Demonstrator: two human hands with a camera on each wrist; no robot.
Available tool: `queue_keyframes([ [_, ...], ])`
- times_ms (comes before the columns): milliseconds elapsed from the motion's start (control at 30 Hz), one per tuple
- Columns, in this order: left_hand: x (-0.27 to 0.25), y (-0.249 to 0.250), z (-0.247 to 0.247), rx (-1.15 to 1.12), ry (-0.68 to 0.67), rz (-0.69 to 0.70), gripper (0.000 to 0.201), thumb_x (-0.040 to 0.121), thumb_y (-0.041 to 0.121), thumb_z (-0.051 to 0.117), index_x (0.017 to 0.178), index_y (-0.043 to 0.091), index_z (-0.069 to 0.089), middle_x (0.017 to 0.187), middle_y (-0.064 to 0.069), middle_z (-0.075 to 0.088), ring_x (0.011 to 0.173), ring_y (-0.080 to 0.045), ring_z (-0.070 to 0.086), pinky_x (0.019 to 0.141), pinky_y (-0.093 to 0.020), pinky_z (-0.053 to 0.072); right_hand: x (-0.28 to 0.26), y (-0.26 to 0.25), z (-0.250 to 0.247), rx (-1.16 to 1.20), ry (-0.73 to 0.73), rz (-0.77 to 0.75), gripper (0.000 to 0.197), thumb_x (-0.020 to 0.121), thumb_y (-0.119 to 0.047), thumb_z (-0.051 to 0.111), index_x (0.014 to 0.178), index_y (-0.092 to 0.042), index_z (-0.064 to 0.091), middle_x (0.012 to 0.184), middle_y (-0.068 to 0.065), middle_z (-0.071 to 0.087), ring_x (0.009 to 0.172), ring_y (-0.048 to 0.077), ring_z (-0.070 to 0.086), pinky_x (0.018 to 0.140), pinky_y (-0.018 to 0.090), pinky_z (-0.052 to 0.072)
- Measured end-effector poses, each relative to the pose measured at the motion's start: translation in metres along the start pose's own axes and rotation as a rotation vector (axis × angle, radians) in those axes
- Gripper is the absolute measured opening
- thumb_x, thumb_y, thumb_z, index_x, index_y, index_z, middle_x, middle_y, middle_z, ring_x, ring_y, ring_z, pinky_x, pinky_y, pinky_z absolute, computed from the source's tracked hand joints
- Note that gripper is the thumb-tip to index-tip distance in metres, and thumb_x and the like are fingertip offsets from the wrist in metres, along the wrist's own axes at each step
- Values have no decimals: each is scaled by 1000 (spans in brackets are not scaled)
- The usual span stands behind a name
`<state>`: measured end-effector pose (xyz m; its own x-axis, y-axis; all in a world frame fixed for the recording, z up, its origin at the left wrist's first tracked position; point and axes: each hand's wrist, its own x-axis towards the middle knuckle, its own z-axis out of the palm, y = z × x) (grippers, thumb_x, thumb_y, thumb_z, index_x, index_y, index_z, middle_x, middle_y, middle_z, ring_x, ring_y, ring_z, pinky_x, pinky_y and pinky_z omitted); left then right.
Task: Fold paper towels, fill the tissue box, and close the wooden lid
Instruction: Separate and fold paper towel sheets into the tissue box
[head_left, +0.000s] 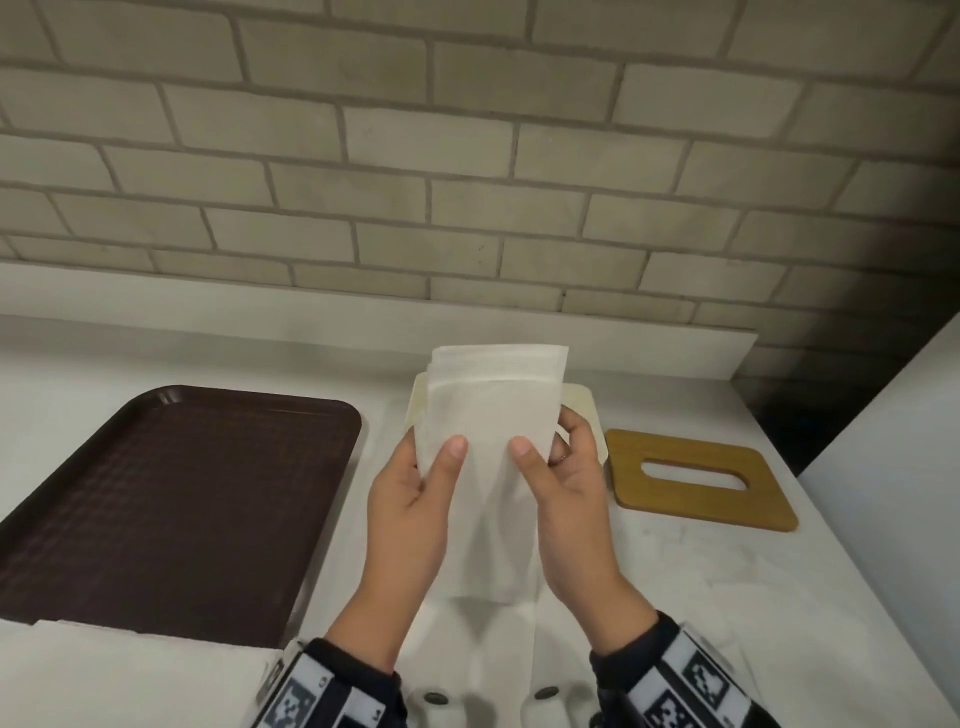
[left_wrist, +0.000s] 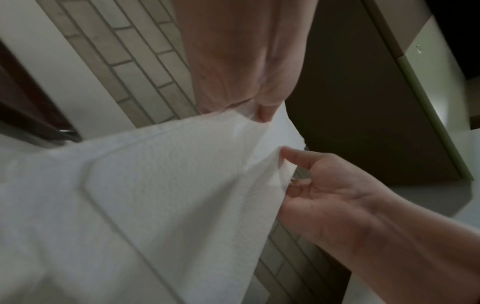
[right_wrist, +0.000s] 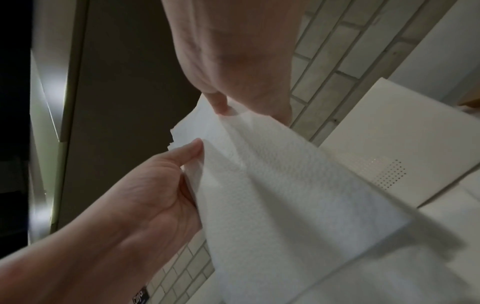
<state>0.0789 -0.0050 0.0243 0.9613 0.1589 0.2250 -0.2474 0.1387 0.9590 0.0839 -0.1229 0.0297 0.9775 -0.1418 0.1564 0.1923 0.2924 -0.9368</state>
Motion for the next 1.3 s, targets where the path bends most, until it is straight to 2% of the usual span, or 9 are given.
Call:
queue_keyframes([
  [167,12,8,3,-39,42,145,24,83,36,69,106,33,61,100,13,72,94,-5,69,73,-16,54,7,-7,7,-11,-53,-126,21,92,-4,51,112,-10,54,105,1,70,100,17,66,82,26,53],
  [267,6,-14,0,6,88,68,33,82,33,70,112,28,58,104,9,72,98,-8,69,79,-23,56,3,8,3,-36,-57,-67,25,92,-7,53,117,-11,53,111,4,68,106,19,65,87,29,53],
  [433,-2,-36,0,68,113,-65,18,91,24,59,109,24,64,100,4,74,96,-13,70,86,-40,57,0,29,-3,-86,-43,15,25,94,-8,51,116,-17,57,112,4,69,107,21,65,88,34,53],
  [667,20,-3,3,-32,89,50,30,79,35,69,105,23,63,98,1,73,92,-16,71,78,-35,57,12,-6,5,14,-57,-170,20,93,-4,49,109,-12,58,99,-2,71,95,15,67,77,24,53],
  [833,7,-26,1,45,42,-121,20,89,21,64,109,20,66,100,0,74,94,-17,71,87,-47,56,7,17,-6,-18,-27,-26,21,94,-8,50,113,-13,58,108,6,70,104,22,66,82,30,54],
  [933,5,-29,0,38,47,-143,18,91,20,60,107,18,67,98,-1,75,94,-19,71,85,-42,57,9,29,-13,-60,-64,35,31,90,-15,61,120,-13,55,114,5,68,108,20,64,89,33,53],
  [1067,11,-14,-2,-224,84,-209,19,92,18,55,109,15,65,105,-6,73,98,-24,70,80,-38,55,13,37,-28,-403,-152,140,46,75,-22,78,115,-28,55,113,-9,67,104,6,64,91,32,53],
  [1167,12,-2,-6,-369,52,-223,29,91,21,54,119,14,59,114,-5,70,107,-22,67,86,-37,53,15,29,-42,-555,-188,233,35,75,-15,78,106,-26,65,104,-7,71,95,8,68,89,36,55],
  [1300,10,-4,-13,-41,248,-27,57,86,7,67,134,22,42,132,2,58,122,-13,56,103,-40,45,22,-19,-53,-848,-217,139,16,78,-16,75,82,-30,69,73,-17,70,70,0,65,64,15,50],
])
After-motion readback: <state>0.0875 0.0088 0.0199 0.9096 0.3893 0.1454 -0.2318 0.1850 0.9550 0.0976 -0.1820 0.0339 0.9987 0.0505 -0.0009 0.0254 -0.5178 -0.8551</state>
